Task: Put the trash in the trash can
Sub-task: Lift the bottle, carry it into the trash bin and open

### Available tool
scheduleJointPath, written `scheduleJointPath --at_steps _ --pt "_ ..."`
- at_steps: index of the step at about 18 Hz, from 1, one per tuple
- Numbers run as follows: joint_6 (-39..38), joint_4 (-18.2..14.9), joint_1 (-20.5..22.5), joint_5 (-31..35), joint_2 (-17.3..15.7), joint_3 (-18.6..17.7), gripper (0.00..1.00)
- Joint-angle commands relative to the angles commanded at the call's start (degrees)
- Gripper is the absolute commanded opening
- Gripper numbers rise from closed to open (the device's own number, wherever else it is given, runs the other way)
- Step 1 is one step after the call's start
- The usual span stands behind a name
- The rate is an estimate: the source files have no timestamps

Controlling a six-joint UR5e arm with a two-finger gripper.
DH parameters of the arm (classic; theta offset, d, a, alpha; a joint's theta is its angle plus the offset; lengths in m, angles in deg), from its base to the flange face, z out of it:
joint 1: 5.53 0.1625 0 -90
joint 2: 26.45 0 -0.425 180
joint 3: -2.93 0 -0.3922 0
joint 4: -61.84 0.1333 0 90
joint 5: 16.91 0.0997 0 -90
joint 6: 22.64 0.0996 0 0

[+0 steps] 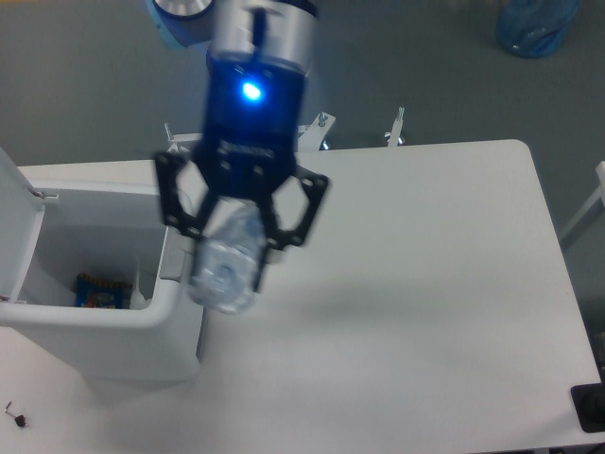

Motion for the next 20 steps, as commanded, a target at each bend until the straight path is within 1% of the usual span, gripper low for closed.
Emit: scheduleJointPath --at_steps 3,4,6,7,9,12,13,14,15,18,20 --pt "0.1 0.0 -2.9 0.0 0.1 -0.9 0.55" --pt "0.3 0.1 -5.0 0.1 0.3 -1.8 0.55" --pt "0.4 0.1 -6.9 0.2 0.7 -3.3 0.55" --pt "0.4 0.1 -7.5 0.1 1.0 -3.3 0.55" --pt "0.5 0.1 -10.1 0.1 2.0 -3.8 0.55" --pt "1.1 0.1 -10.8 0.2 2.5 -4.9 0.55" --pt "1.1 0.1 -10.8 0.1 2.7 -4.8 0.62" --pt "1.3 0.1 -10.8 0.1 2.7 -4.8 0.77" --pt "1.6 0.1 -10.8 0.1 2.6 -5.0 1.0" --pt "1.3 0.0 -10.7 0.0 2.4 -5.8 1.0" --pt "0.8 -0.1 -9.3 0.4 2.5 -6.1 1.0"
